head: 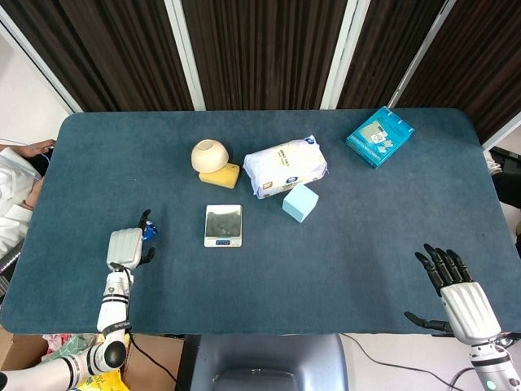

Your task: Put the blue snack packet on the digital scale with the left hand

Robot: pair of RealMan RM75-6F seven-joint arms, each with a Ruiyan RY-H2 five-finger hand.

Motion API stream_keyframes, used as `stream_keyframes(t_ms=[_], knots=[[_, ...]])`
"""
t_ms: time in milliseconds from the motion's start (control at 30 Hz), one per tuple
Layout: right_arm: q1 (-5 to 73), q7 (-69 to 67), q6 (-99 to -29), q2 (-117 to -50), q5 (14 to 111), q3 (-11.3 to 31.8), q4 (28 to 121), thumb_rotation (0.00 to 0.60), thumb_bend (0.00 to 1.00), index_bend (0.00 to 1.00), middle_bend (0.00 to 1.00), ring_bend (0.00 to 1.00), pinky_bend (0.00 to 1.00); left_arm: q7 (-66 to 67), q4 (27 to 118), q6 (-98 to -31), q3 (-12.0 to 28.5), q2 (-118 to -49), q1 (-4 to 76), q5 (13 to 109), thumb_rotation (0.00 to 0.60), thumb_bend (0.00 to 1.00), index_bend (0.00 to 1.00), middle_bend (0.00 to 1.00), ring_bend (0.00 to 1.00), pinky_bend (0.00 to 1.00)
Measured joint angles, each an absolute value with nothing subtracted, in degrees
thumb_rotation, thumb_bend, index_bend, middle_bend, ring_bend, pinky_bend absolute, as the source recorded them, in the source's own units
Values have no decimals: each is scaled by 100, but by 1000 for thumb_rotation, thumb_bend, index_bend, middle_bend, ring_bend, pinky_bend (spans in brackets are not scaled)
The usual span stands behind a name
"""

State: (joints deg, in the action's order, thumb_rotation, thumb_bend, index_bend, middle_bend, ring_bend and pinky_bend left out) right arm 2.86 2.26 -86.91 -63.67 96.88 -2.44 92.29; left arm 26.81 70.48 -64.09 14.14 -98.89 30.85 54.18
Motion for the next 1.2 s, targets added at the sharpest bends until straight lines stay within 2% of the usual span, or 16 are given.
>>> stream_keyframes(t_ms=[300,633,700,767,833,900,1033,1200], knots=[[277,168,-8725,-6345,9681,-232,9215,457,160,0,0,0,0,2700,6994,-6871,1368,-9873,3026,5757,600,303,173,1000,1000,1000],[268,182,-8740,-6357,9695,-233,9208,458,161,0,0,0,0,3437,7193,-6278,1464,-9672,3068,4606,600,302,174,1000,1000,1000],[277,202,-8721,-6365,9696,-235,9210,457,161,0,0,0,0,3491,7205,-6203,1499,-9650,3100,4473,600,305,250,1000,1000,1000],[280,213,-8715,-6369,9700,-238,9212,456,160,0,0,0,0,3508,7169,-6189,1537,-9658,3138,4398,600,341,442,1000,1000,1000],[278,209,-8720,-6367,9690,-233,9214,457,160,0,0,0,0,3461,7101,-6226,1549,-9694,3153,4427,600,415,619,1000,1000,1000],[277,205,-8718,-6366,9679,-229,9212,457,161,0,0,0,0,3387,7057,-6320,1561,-9739,3156,4499,600,525,750,1000,1000,1000],[285,217,-8700,-6367,9693,-238,9218,457,160,0,0,0,0,3111,6833,-6636,1589,-9917,3153,4784,600,726,823,1000,1000,1000],[274,176,-8725,-6352,9691,-239,9217,458,160,0,0,0,0,2746,6705,-6864,1663,-10045,3171,5098,600,799,837,1000,1000,1000]])
